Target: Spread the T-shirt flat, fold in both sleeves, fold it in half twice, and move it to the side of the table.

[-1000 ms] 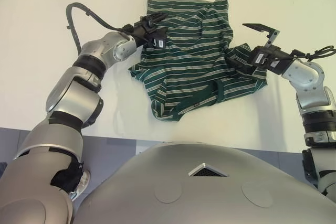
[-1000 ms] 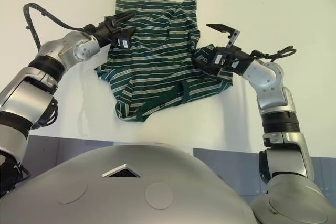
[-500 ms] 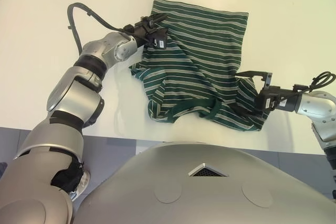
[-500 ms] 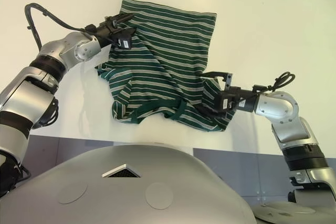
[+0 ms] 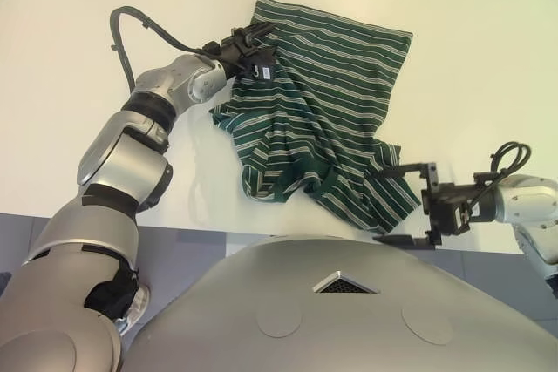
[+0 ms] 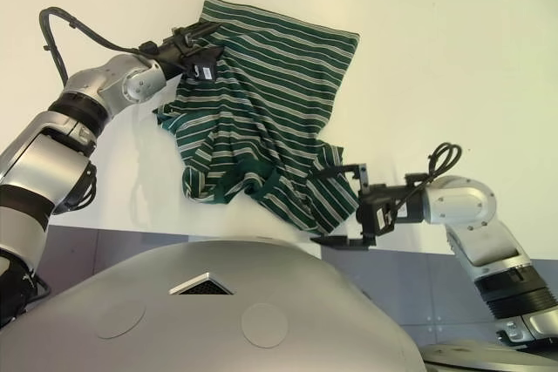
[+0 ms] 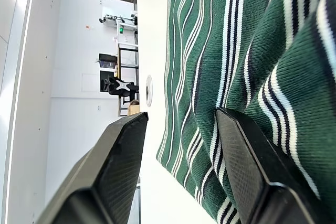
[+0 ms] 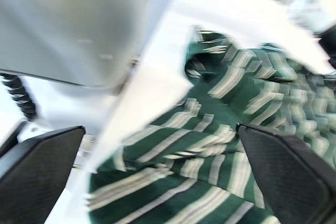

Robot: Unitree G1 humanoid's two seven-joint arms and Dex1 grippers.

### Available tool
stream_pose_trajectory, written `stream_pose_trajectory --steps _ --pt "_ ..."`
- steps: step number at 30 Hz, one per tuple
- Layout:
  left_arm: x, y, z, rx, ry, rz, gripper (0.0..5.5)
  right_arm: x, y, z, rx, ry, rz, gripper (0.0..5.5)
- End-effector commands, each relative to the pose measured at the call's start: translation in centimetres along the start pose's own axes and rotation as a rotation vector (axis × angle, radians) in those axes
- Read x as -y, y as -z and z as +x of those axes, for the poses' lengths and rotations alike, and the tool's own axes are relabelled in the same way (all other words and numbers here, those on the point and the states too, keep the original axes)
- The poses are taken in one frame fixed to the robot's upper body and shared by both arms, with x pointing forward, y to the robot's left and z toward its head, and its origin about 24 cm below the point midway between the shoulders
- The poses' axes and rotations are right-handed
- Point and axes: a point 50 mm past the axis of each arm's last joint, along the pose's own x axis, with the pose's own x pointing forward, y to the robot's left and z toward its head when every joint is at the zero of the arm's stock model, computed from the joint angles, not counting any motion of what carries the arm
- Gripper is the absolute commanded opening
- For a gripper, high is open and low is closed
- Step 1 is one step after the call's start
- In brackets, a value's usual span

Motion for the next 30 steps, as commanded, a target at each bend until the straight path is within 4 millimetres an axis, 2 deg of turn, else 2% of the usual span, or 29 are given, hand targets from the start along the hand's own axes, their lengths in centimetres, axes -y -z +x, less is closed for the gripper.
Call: stream_pose_trajectory --steps 1,4,6,8,11,15,18,22,25,30 --pt "2.6 1.1 -1.2 -0.067 0.108 -0.009 2.39 2.9 0.0 -1.3 -0.05 0.166 -0.071 5.39" --pt "1.0 1.4 -1.7 -0.05 0.033 -0.044 2.39 8.4 0.3 -3.3 -0.117 0.54 -0.181 5.39" --pt "-0.6 1.6 -2.1 -0.029 -0.034 -0.064 2.39 10.0 0.2 -3.5 -0.094 0.667 -0.204 5.39" --pt "-2.1 2.1 -2.8 -0.028 -0.103 -0.071 2.39 10.7 -0.1 -2.9 -0.057 0.696 -0.212 5.39" --pt "-3.2 3.0 -3.6 -0.066 -0.15 -0.068 2.39 11.5 0.0 -2.1 -0.05 0.711 -0.217 5.39" --pt "-3.7 2.8 -3.9 -0.052 -0.19 -0.097 2.39 12.0 3.5 -0.3 -0.268 0.669 -0.237 5.39" --pt "-3.8 2.5 -3.9 -0.032 -0.207 -0.122 2.39 11.9 5.7 0.4 -0.401 0.619 -0.252 5.39" --pt "-4.7 1.5 -4.1 0.033 -0.269 -0.17 2.39 13.4 7.5 -1.6 -0.586 0.706 -0.303 5.39" --pt "-4.7 0.3 -4.2 0.089 -0.288 -0.187 2.39 15.2 7.6 -3.2 -0.656 0.845 -0.361 5.39" --pt "-1.3 -2.9 -3.1 0.186 -0.183 -0.181 2.39 17.7 5.9 -4.6 -0.628 1.04 -0.499 5.39"
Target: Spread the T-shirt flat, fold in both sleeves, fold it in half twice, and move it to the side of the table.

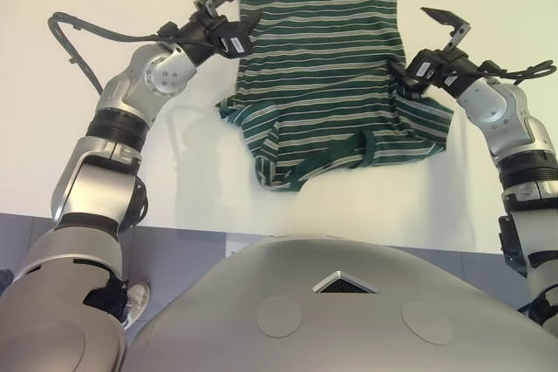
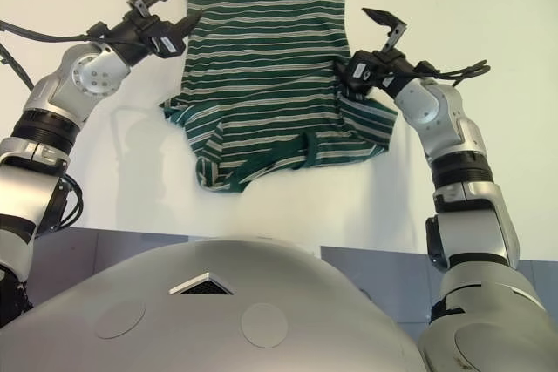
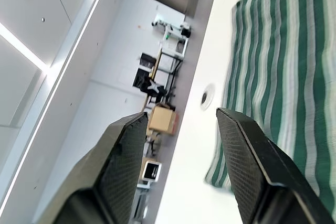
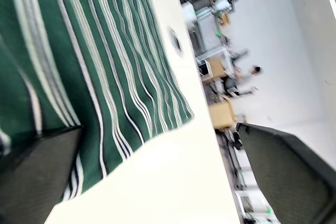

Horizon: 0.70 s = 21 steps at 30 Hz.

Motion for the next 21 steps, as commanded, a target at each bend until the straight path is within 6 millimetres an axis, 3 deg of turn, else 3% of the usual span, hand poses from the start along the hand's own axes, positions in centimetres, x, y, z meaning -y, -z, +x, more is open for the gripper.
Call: stream_pose_trajectory --steps 1,5,10,15,21 --pt "3.5 -1.6 0.4 0.048 0.117 -0.003 2.39 1.3 -0.1 0.4 0.014 0.094 -0.026 5.39" --pt "7.5 -2.8 0.7 0.072 0.245 -0.013 2.39 3.8 -1.6 0.2 0.144 0.273 0.087 5.39" --pt "9.9 -3.1 1.0 0.069 0.325 0.012 2.39 4.9 -2.9 -0.7 0.262 0.294 0.26 5.39" --pt "10.0 -2.1 0.1 0.036 0.36 0.046 2.39 2.2 -4.6 -3.0 0.418 0.019 0.306 5.39" --pt "9.7 -1.8 0.2 0.025 0.347 0.056 2.39 -2.5 -3.9 -4.8 0.359 -0.346 0.263 5.39"
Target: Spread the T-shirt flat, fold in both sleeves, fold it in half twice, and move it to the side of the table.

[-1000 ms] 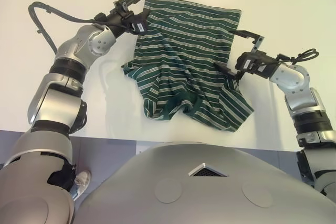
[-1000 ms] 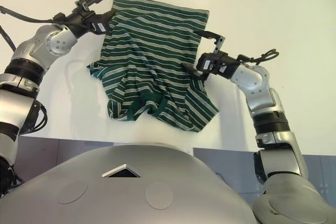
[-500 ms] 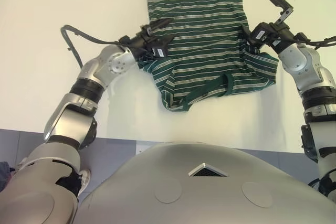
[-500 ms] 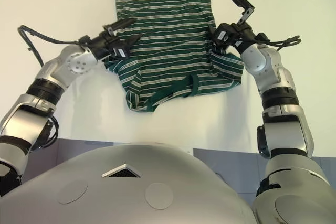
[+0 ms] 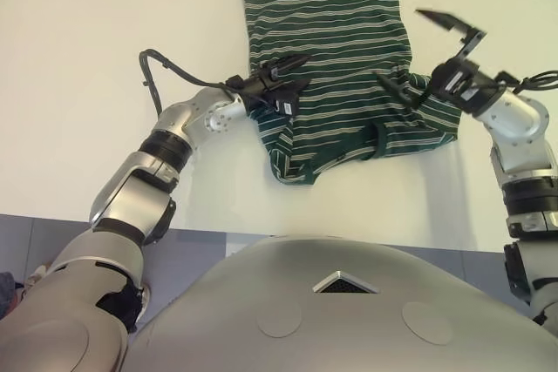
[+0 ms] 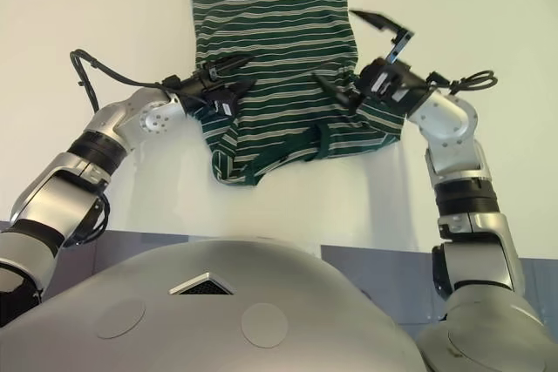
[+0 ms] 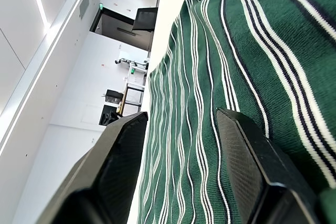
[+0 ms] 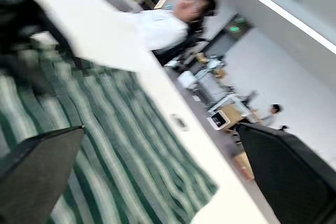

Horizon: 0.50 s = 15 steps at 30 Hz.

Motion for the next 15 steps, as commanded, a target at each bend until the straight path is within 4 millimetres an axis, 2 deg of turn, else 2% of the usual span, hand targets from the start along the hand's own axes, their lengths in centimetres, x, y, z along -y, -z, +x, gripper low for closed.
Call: stream_pose_trajectory --steps 1,4,9,12,15 --pt "2.8 1.1 -1.3 -0.078 0.128 -0.006 2.39 -2.0 1.0 -0.8 -0.078 -0.169 -0.014 5.39" --pt "2.9 1.0 -1.3 -0.078 0.123 -0.008 2.39 -3.0 1.1 -1.1 -0.103 -0.253 -0.02 5.39" --pt "2.8 1.2 -1.3 -0.086 0.116 -0.005 2.39 -4.7 1.4 -2.9 -0.177 -0.43 -0.033 5.39" --pt "2.8 1.5 -1.5 -0.101 0.117 0.005 2.39 -6.0 0.3 -4.8 -0.159 -0.564 0.016 5.39" --pt "2.9 1.4 -1.5 -0.1 0.122 0.005 2.39 -6.1 -1.1 -5.6 -0.112 -0.594 0.049 5.39"
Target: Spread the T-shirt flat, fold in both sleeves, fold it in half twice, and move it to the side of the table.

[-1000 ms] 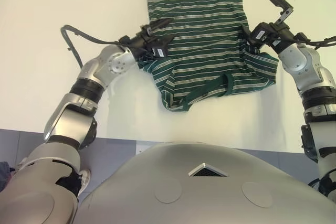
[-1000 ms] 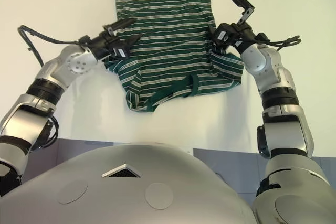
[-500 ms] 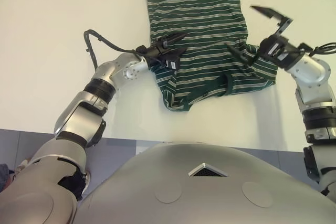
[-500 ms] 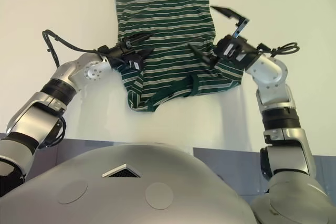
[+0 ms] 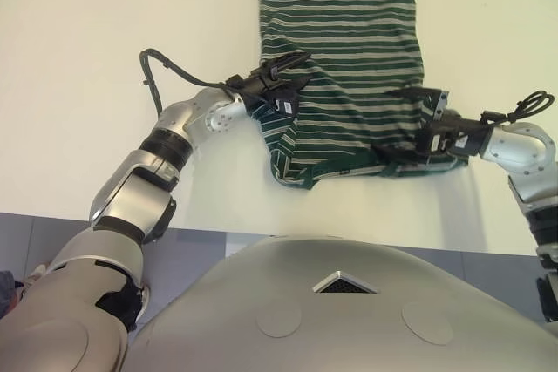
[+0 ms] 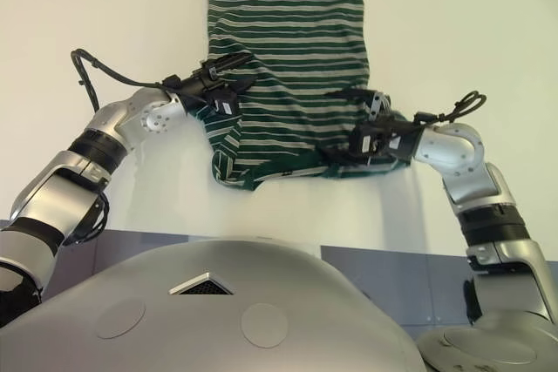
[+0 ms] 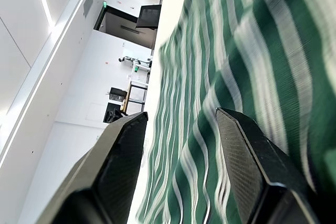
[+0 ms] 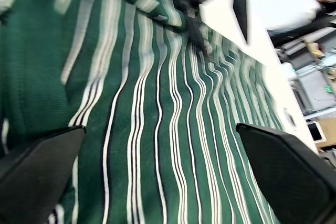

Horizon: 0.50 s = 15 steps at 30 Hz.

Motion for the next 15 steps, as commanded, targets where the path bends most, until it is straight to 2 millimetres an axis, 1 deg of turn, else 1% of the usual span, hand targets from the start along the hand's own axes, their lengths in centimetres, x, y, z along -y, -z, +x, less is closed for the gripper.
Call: stream_pose_trajectory --steps 1,5,11,15 --pt "2.9 1.3 -1.6 -0.094 0.14 0.004 2.39 -2.4 -0.9 -1.0 0.015 -0.15 0.073 5.39" --pt "3.3 1.9 -1.8 -0.137 0.16 0.034 2.39 -3.3 -3.0 -2.1 0.111 -0.222 0.114 5.39" --pt "3.4 2.5 -1.7 -0.169 0.169 0.057 2.39 -3.6 -5.0 -3.0 0.215 -0.283 0.151 5.39" --pt "2.5 3.9 -2.1 -0.24 0.144 0.082 2.39 -5.0 -5.8 -3.1 0.251 -0.386 0.183 5.39"
